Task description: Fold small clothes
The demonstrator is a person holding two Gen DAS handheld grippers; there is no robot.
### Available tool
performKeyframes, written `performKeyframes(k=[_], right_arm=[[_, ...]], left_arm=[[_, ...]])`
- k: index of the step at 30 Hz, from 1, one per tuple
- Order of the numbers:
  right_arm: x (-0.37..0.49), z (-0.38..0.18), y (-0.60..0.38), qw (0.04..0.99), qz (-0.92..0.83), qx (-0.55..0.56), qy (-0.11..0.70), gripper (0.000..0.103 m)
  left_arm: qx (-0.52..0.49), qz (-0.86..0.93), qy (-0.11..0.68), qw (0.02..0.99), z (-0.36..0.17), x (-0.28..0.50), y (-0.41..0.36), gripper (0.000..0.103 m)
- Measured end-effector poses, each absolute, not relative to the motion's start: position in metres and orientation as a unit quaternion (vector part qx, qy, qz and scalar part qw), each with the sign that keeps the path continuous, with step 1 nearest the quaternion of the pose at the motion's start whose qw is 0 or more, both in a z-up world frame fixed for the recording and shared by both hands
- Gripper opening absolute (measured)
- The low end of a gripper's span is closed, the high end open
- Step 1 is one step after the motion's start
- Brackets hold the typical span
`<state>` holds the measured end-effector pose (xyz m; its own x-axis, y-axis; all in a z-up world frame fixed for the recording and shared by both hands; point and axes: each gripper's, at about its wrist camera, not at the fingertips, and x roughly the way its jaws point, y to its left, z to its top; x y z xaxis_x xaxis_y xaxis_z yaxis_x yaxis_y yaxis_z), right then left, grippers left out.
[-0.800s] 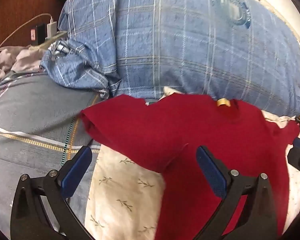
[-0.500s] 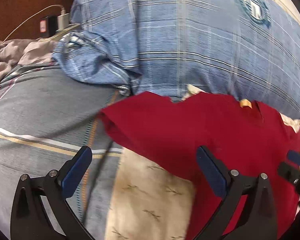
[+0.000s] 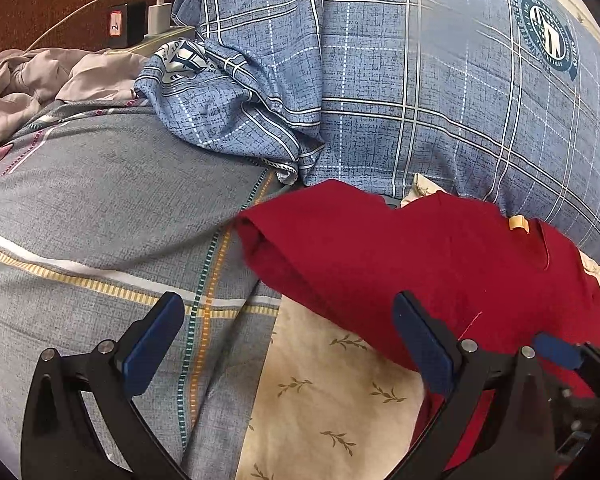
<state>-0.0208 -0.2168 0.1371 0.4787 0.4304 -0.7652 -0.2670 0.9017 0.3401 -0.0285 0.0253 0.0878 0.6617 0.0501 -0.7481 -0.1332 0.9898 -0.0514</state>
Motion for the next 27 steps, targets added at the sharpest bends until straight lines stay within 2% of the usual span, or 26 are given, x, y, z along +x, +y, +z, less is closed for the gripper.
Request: performKeyframes(k=[27], right_arm=[[-0.011, 0.134, -0.215, 0.85, 0.206, 0.119, 0.47, 0.067]], left_arm=[[-0.052, 0.038, 0.41, 0.91, 0.089, -0.026, 0.019, 0.103]])
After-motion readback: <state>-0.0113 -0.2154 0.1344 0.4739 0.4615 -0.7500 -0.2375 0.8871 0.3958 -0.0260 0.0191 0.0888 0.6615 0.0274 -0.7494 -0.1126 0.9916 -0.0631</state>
